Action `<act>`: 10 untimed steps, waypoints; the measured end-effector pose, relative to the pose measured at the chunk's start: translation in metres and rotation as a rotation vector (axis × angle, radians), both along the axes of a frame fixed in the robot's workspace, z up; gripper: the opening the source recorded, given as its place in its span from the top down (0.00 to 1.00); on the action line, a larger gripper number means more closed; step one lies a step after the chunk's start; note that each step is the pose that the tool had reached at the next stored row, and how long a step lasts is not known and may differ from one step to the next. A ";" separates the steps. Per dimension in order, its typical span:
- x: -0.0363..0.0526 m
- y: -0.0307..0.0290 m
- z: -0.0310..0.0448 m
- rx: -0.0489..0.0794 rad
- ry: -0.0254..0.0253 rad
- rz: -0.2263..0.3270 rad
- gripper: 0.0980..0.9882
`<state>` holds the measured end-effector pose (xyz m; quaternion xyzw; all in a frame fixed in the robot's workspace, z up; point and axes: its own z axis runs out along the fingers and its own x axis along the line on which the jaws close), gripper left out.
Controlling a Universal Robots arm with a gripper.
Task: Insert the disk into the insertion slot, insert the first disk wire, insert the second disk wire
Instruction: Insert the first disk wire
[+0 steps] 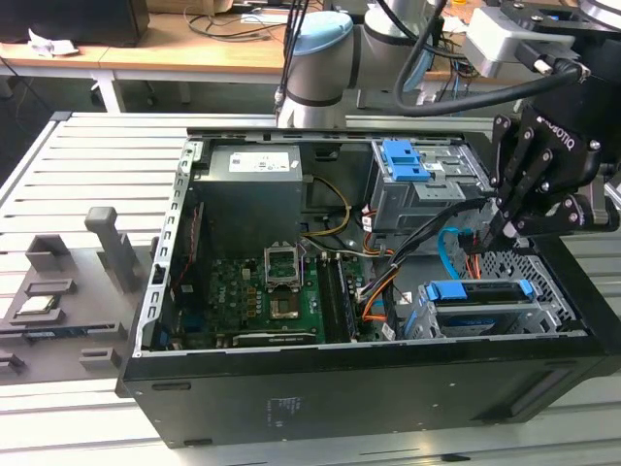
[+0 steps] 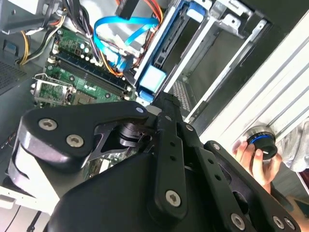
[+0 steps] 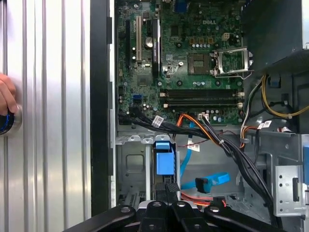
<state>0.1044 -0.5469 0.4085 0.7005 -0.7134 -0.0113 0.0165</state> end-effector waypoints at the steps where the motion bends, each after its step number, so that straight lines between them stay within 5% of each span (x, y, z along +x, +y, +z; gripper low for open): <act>1: 0.0038 0.0009 -0.0002 -0.001 0.0000 0.000 0.99; 10: 0.0350 0.0133 -0.0014 -0.014 0.0001 0.000 0.99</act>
